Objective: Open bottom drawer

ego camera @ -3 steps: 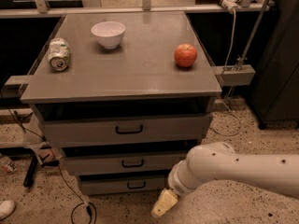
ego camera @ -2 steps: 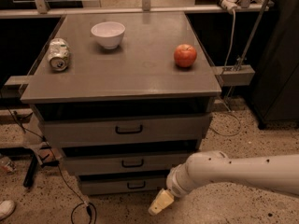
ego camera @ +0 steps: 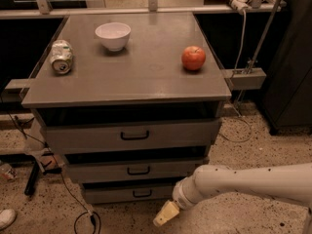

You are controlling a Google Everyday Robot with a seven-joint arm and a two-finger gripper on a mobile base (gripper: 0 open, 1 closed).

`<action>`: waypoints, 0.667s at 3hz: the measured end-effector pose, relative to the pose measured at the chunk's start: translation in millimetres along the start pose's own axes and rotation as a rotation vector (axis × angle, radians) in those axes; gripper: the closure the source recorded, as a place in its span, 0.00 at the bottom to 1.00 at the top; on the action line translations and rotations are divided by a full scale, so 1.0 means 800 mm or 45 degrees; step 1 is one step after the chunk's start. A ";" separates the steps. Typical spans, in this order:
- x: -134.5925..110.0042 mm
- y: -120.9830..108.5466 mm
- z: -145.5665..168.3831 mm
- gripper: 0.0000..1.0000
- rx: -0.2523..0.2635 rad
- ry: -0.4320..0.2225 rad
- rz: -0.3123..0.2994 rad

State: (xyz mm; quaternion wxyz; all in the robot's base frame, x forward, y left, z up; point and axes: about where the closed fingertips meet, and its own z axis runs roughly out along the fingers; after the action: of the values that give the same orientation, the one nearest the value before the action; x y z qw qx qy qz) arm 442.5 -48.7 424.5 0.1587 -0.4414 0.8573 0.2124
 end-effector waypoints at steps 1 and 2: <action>0.007 -0.021 0.043 0.00 0.006 -0.020 0.029; 0.017 -0.068 0.106 0.00 0.055 -0.063 0.104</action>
Offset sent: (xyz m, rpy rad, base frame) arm 0.0736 0.0040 -0.1370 0.0346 -0.0361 -0.1745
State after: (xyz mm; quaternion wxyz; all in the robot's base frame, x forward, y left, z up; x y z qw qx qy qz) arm 486.8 -43.3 332.9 0.1805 -0.3972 0.8747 0.2111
